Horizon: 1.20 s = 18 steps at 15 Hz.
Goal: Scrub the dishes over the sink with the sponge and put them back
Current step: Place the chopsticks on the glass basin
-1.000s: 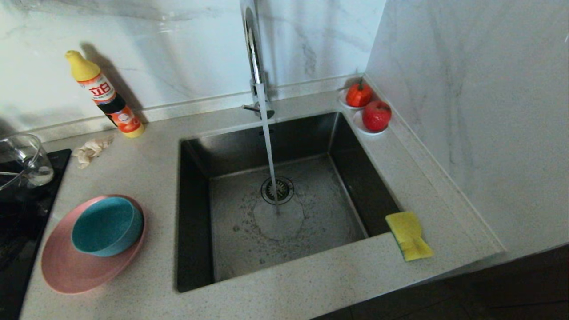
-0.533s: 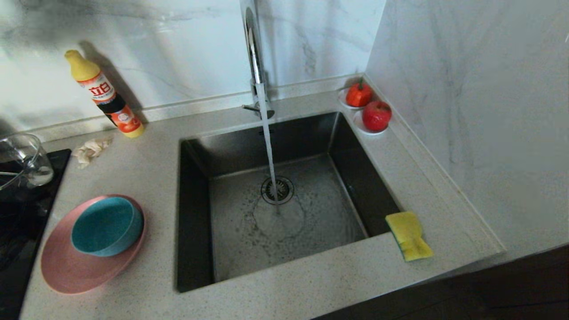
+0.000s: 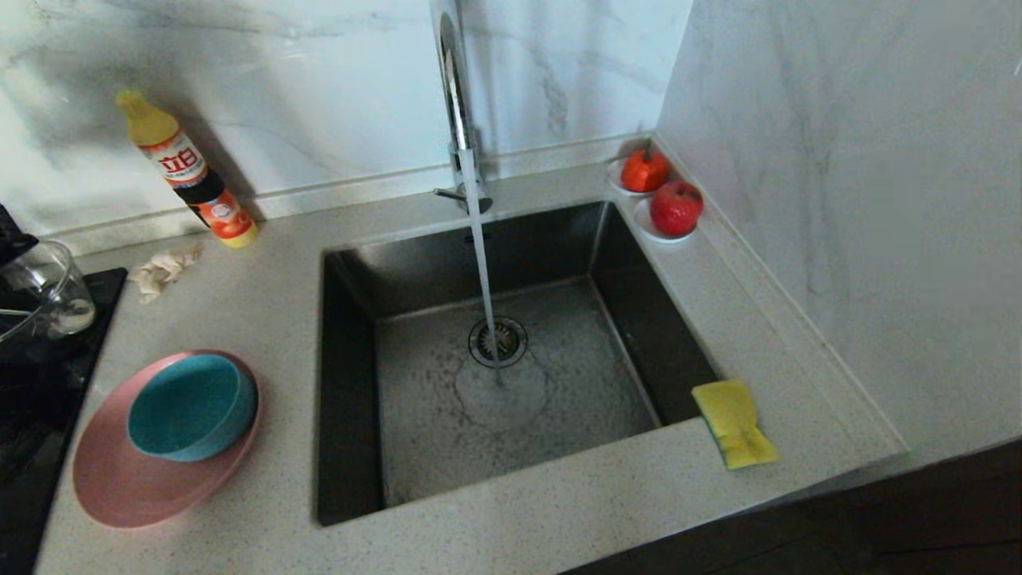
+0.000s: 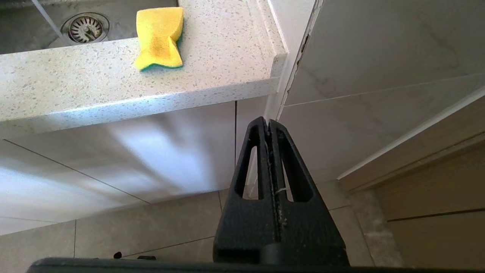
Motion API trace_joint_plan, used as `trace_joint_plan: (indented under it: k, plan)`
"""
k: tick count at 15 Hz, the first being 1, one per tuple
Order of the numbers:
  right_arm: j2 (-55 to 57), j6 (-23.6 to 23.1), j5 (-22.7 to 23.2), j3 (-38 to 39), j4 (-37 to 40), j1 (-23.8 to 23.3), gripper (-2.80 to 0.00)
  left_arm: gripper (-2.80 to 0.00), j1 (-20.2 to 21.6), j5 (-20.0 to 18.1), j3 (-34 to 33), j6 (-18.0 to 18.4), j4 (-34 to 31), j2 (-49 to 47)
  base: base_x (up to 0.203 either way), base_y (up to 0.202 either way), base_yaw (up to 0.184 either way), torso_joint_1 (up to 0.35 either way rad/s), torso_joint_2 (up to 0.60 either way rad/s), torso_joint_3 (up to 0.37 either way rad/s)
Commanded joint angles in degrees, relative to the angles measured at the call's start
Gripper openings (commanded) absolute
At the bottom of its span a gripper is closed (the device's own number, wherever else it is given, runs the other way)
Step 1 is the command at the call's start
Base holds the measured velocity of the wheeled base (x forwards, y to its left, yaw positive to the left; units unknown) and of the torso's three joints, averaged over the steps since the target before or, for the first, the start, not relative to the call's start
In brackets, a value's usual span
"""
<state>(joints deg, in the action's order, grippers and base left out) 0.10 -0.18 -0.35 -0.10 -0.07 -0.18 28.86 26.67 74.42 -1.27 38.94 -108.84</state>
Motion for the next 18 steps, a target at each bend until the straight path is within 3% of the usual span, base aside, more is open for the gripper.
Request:
trace_joint_plan:
  k: [1,12,18]
  plan:
    - [0.0,0.0,0.0,0.0,0.0,0.0,-2.8,-2.8,1.0,0.0,0.5,-0.1,0.3,-3.1,0.0,0.0,0.0,0.0,0.0,0.0]
    - [0.1,-0.1,0.0,0.0,0.0,0.0,-2.8,-2.8,2.2,-0.2,0.4,-2.4,-0.5,-6.2,0.0,0.0,0.0,0.0,0.0,0.0]
    - [0.0,-0.1,0.0,0.0,0.0,0.0,-2.8,-2.8,2.2,-2.2,1.5,-6.1,-0.9,-7.2,0.0,0.0,0.0,0.0,0.0,0.0]
